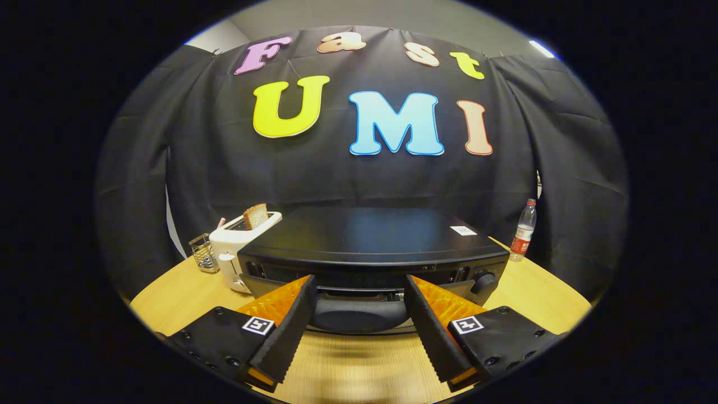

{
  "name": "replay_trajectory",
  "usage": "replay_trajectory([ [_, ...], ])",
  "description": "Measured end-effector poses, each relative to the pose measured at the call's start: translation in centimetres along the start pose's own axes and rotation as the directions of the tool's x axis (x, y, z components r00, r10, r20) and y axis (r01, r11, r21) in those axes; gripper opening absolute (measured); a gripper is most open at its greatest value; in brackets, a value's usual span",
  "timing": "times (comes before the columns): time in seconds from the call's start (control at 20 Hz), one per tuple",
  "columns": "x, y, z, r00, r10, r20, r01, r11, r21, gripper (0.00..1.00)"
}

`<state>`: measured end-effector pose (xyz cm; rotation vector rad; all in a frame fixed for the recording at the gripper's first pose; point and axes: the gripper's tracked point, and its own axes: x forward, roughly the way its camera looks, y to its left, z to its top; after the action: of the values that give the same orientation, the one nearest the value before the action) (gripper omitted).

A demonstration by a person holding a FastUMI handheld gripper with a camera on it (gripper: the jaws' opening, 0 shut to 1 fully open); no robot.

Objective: Open the toaster oven, put the food inside, and close the toaster oven door.

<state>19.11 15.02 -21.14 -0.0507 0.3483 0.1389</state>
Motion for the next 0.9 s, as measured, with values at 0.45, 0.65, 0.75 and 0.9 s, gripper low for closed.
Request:
replay_trajectory([
  [0.45,-4.1,0.0,-4.9,0.996,-0.012,-0.091,0.011,1.000,-0.006,0.97],
  [0.65,-5.3,0.2,-7.3,0.991,-0.014,-0.136,0.010,1.000,-0.025,0.96],
  [0.75,-5.7,0.3,-8.9,0.985,-0.009,-0.172,0.003,0.999,-0.033,0.97],
  [0.9,-6.9,0.2,-11.4,0.969,0.003,-0.247,-0.008,1.000,-0.017,0.97],
])
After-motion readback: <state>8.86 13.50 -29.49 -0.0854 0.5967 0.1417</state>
